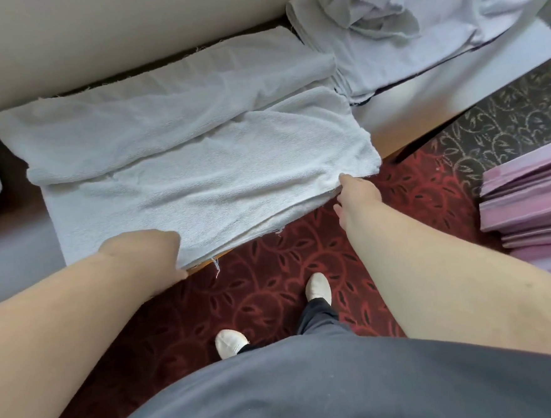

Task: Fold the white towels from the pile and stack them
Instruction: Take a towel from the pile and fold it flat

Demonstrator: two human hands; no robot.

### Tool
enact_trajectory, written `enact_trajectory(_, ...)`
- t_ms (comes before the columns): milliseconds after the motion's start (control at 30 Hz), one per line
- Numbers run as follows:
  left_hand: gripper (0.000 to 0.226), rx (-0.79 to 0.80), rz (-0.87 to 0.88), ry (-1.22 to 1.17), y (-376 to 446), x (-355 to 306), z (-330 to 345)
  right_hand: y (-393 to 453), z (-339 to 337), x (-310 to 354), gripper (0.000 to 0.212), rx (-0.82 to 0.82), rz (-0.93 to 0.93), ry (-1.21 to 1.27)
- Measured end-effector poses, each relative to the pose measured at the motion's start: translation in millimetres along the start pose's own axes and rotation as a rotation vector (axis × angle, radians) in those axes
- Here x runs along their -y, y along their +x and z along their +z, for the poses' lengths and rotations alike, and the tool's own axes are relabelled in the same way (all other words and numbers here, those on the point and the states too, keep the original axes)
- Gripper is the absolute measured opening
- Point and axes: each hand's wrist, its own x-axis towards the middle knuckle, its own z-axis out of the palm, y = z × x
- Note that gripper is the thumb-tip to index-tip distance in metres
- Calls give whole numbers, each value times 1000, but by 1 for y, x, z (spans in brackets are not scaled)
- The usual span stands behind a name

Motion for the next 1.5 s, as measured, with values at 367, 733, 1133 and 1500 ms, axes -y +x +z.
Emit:
enact_trajectory(367,48,-339,226,-201,75,-151,-48,48,-33,20,21,238,89,280)
enact_trajectory(733,20,-414,162,-216,66,-159,-54,40,-55,10,33,76,-141,298)
enact_trajectory(1133,22,-432,73,-462,31,-86,-19,25,-37,25,58,-208,-361,-425)
enact_trajectory(1500,39,50,8,-700,6,17,40,-24,99,51,41,461,-778,-1738)
